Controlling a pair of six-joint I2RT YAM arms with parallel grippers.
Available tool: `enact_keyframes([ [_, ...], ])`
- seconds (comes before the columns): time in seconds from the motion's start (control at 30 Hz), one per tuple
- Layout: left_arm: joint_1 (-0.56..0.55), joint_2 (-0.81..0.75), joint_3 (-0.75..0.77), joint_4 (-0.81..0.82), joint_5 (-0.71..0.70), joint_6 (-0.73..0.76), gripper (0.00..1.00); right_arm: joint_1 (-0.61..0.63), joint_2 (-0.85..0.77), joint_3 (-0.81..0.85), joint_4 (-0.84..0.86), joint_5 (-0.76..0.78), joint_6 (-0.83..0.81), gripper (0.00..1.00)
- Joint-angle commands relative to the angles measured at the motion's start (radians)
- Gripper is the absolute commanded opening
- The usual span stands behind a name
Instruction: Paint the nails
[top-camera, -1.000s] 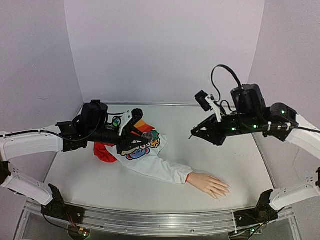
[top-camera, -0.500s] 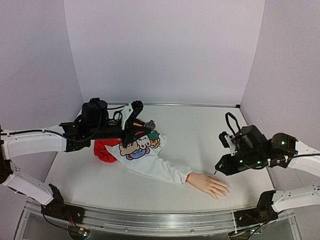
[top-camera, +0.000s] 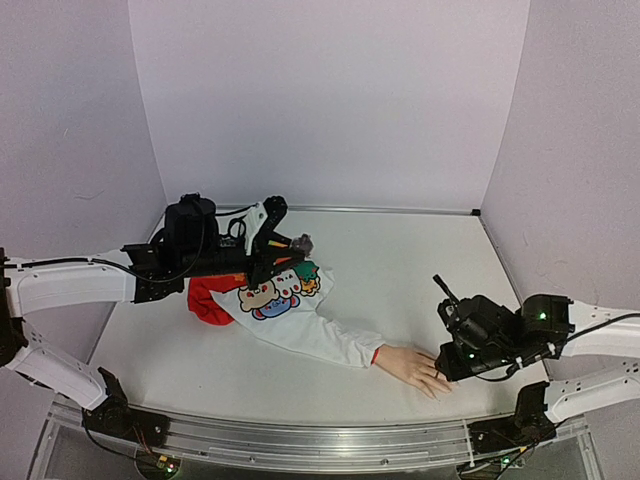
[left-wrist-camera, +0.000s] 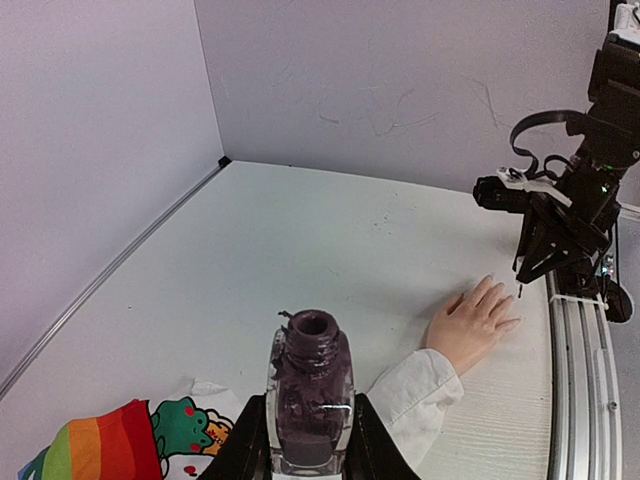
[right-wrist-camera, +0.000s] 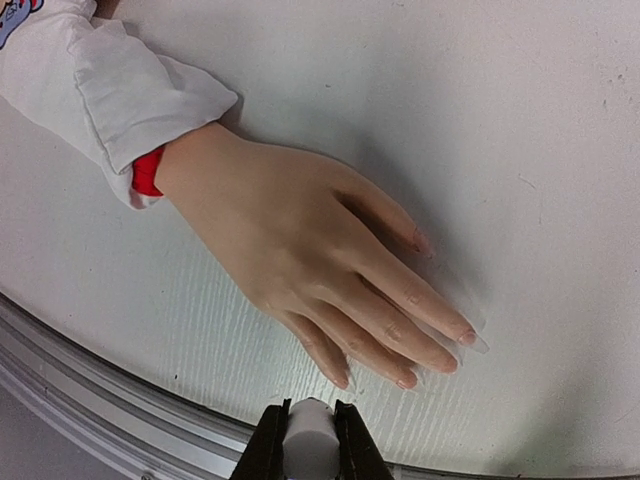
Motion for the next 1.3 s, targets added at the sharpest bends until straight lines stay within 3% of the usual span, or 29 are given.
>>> enact_keyframes([
  [0.0,-0.002,0.002,0.042,0.072,-0.021,-0.005,0.00,0.008,-0.020,-0.073,0.122,0.084,0.026,0.00],
  [0.23,-0.002,-0.002,0.041,0.064,-0.020,-0.009,0.00,0.039,0.016,-0.107,0.156,0.050,-0.011,0.00],
  [0.53,-0.002,0.001,0.043,0.057,-0.019,-0.013,0.00,0.080,-0.067,-0.129,0.088,0.058,0.045,0.00],
  [0.97,-0.002,0.003,0.049,0.045,-0.013,-0.014,0.00,0.087,0.038,-0.096,0.036,0.033,0.071,0.00],
  [1.27,-0.003,0.002,0.043,0.052,-0.011,-0.016,0.00,0.087,0.074,-0.104,0.090,0.031,0.057,0.00],
])
